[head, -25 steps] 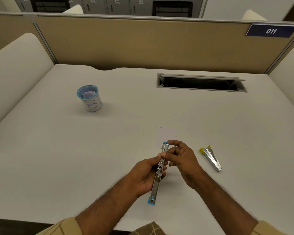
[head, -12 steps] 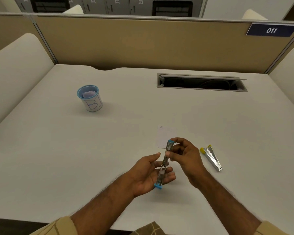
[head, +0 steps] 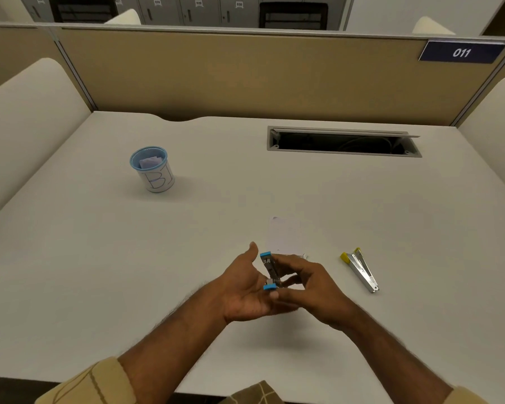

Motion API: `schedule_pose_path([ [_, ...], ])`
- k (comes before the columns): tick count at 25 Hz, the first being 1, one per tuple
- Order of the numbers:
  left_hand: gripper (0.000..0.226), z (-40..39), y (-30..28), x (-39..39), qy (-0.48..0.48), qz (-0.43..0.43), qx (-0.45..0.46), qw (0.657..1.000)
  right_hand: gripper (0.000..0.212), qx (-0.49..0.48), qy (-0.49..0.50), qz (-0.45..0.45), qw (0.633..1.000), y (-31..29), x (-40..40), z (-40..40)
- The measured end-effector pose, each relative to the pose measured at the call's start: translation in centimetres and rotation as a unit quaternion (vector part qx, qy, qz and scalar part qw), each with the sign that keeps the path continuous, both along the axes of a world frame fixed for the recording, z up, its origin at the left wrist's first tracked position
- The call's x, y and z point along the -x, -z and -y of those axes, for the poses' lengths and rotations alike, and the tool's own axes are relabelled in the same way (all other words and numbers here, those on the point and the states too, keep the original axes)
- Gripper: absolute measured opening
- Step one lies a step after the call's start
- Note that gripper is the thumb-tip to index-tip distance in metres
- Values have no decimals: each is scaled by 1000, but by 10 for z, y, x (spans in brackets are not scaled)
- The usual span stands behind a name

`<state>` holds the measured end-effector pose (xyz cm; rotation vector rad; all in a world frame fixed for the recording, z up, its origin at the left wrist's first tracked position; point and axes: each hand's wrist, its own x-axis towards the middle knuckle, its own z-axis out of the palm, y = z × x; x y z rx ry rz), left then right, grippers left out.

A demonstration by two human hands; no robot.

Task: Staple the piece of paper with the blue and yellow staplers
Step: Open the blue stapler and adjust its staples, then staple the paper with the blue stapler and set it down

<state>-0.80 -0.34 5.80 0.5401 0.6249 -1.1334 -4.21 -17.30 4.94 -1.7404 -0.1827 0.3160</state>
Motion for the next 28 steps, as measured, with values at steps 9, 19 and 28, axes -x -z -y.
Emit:
schedule_pose_path([
  [9,42,18,10,16,-47,438,-294,848,21,-71,167,-24,983,15,-4,-1],
  [19,39,22,23,-25,13,480,-379,791,23,-23,266,-41,963,30,-8,16],
  [28,76,34,52,-106,218,563,-593,533,31,301,281,-11,911,48,-6,38],
])
